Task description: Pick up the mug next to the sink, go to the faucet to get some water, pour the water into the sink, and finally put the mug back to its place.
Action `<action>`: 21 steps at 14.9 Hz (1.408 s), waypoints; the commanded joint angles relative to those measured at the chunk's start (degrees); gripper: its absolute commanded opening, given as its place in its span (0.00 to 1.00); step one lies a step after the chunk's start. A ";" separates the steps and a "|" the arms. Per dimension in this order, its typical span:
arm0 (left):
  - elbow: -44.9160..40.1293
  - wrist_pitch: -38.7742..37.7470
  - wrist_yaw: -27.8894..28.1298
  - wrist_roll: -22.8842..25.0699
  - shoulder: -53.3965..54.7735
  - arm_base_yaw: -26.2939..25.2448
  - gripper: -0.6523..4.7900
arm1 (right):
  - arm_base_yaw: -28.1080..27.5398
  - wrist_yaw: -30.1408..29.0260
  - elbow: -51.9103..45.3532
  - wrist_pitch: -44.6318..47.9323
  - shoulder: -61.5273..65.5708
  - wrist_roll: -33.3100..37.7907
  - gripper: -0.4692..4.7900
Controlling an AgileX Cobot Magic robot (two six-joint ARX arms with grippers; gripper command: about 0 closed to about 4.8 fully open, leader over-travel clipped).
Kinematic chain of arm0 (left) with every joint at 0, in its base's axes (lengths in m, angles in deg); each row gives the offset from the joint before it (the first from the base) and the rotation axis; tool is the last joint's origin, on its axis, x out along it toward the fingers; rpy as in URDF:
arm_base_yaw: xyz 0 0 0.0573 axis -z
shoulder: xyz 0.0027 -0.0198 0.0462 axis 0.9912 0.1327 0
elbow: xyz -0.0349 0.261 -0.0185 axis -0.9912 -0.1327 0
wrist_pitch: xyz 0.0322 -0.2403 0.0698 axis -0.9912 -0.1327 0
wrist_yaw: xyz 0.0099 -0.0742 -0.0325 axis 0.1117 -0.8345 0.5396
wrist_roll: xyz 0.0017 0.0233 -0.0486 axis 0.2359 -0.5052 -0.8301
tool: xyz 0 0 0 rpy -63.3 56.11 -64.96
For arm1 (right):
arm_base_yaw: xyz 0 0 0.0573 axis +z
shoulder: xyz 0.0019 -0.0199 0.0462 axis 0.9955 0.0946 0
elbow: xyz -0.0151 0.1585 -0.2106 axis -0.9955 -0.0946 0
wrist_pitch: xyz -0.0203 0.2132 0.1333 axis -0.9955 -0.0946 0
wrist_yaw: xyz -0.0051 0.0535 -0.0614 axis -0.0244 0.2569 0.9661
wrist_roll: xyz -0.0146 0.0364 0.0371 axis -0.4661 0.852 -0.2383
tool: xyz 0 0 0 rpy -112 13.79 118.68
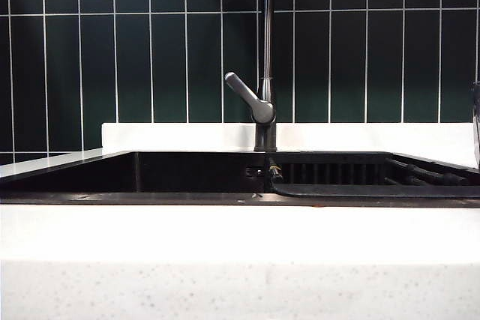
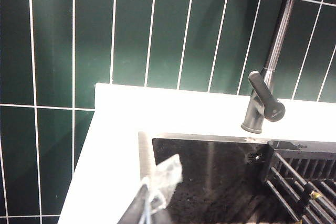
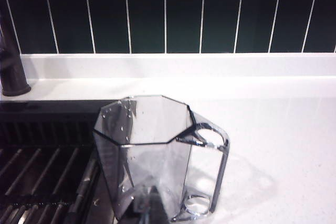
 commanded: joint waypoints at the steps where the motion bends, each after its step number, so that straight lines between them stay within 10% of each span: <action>1: 0.04 -3.45 0.70 0.02 -4.81 -0.50 0.11 | 0.02 -0.04 -0.35 0.39 0.02 0.07 0.08; 8: 0.04 -17.22 -8.46 0.02 -10.84 -13.42 0.11 | 0.02 -0.04 -0.35 0.09 0.02 0.07 0.08; 21: 0.04 -17.68 -8.41 0.02 -10.84 -13.94 0.11 | 0.02 -0.04 -0.35 0.07 0.02 0.09 0.08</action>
